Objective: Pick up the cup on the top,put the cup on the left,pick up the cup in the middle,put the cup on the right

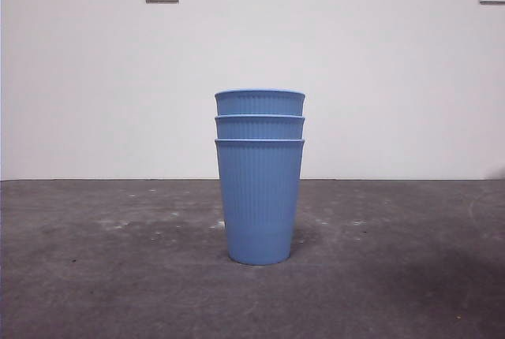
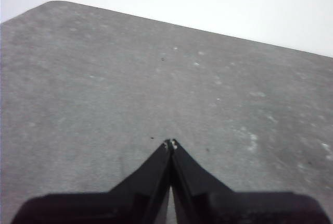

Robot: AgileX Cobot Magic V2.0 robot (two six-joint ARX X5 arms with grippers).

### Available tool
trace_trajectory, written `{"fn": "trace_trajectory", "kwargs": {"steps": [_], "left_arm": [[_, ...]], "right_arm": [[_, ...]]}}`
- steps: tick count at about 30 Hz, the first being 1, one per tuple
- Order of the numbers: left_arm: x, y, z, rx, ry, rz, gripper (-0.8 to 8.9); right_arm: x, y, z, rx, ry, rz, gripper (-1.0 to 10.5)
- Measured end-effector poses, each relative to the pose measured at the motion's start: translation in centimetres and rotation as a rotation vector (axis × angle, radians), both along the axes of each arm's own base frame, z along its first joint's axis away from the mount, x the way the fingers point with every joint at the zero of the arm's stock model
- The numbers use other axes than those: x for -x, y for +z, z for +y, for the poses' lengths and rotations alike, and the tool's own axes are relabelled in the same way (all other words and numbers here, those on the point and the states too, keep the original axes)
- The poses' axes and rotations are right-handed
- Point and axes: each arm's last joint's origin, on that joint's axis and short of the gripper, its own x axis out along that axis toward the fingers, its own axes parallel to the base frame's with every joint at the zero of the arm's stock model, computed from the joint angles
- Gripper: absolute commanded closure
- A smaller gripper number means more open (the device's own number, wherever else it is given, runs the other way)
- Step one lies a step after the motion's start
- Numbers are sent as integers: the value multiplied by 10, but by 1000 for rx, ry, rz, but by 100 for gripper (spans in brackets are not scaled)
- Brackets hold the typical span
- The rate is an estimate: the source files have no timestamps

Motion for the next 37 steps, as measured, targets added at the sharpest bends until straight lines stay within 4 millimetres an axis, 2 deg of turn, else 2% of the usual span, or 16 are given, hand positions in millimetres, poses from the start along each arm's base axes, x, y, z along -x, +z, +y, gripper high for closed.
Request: {"fn": "trace_trajectory", "kwargs": {"steps": [8,11,16,22,30,37], "left_arm": [[1,2,-5,125,-145,9,821],[4,11,-7,177,-191,9,821],[13,46,-9,204,-235,-47,821],[21,81,-11,220,-291,-30,821],[10,130,-15,190,-495,87,821],[-3,167,-20,135,-685,163,822]], "right_arm": [[0,1,1,-353,-27,43,959],[1,10,2,-426,-12,45,959],[5,46,3,-481,25,12,960],[0,89,5,-491,101,159,959],[-13,155,10,-383,320,371,959],[-19,192,18,-243,508,489,959]]}}
